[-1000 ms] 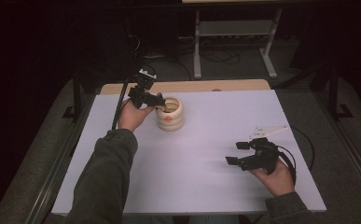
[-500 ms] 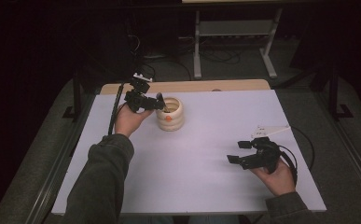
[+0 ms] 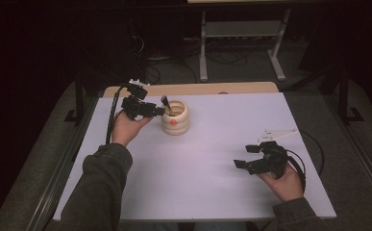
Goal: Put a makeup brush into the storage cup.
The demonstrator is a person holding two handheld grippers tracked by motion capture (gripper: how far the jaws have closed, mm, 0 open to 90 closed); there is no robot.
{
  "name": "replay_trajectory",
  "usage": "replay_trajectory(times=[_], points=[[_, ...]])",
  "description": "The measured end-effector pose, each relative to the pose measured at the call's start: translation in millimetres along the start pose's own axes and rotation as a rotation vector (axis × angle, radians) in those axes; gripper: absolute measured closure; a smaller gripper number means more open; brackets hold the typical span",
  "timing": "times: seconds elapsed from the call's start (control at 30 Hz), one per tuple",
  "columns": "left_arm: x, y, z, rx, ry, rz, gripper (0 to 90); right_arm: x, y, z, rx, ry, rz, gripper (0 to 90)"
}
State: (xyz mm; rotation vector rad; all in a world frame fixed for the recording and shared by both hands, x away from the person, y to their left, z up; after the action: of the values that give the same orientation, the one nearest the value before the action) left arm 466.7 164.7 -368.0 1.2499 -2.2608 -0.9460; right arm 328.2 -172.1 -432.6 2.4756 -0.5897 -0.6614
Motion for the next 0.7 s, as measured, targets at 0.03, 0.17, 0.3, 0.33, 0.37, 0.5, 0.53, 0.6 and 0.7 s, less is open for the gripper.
replay_trajectory(times=[0.03, 0.17, 0.3, 0.33, 0.37, 0.5, 0.53, 0.6, 0.7], points=[[0.3, 0.3, 1.3, 0.006, 0.004, 0.002, 48.5, 0.0, 0.4, 0.2, -0.001, -0.006, 0.003, 19.9], [-0.2, 3.8, 8.2, 0.007, -0.001, 0.006, 47.5, 1.3, 2.3, -0.1, 0.005, -0.011, 0.008, 19.5], [-1.0, 8.2, 13.5, 0.013, -0.001, 0.008, 46.8, 1.5, 2.9, -0.2, 0.009, -0.016, 0.014, 19.4], [-1.1, 9.4, 14.5, 0.013, 0.000, 0.007, 46.4, 1.4, 3.0, 0.0, 0.008, -0.015, 0.015, 19.4], [-0.6, 10.4, 15.2, 0.023, 0.010, 0.009, 46.1, 1.6, 3.1, 0.1, 0.008, -0.013, 0.016, 19.4], [-0.7, 14.8, 18.2, 0.026, -0.001, 0.013, 45.3, 2.1, 3.4, -0.1, 0.010, -0.015, 0.018, 19.3], [-0.5, 15.9, 18.9, 0.029, -0.001, 0.016, 45.3, 2.4, 3.5, 0.1, 0.009, -0.014, 0.020, 19.3], [0.0, 17.7, 20.6, 0.036, 0.005, 0.021, 44.9, 2.9, 3.3, 0.3, 0.006, -0.018, 0.022, 19.2], [-1.1, 19.1, 24.5, 0.031, -0.005, 0.015, 44.0, 4.0, 3.3, 0.6, 0.004, -0.014, 0.028, 19.1]])
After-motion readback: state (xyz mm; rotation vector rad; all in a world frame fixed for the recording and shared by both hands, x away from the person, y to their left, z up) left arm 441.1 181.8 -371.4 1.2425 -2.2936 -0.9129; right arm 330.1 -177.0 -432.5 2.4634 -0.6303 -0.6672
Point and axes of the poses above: each handheld gripper's, and its own axes: y roughly backward along the jaws, z roughly out of its underside, x roughly to its right, the point moved 6 cm from there along -y, roughly forward along the jaws, and after that the axes turned 11 degrees about -z, right-handed, at the moved point
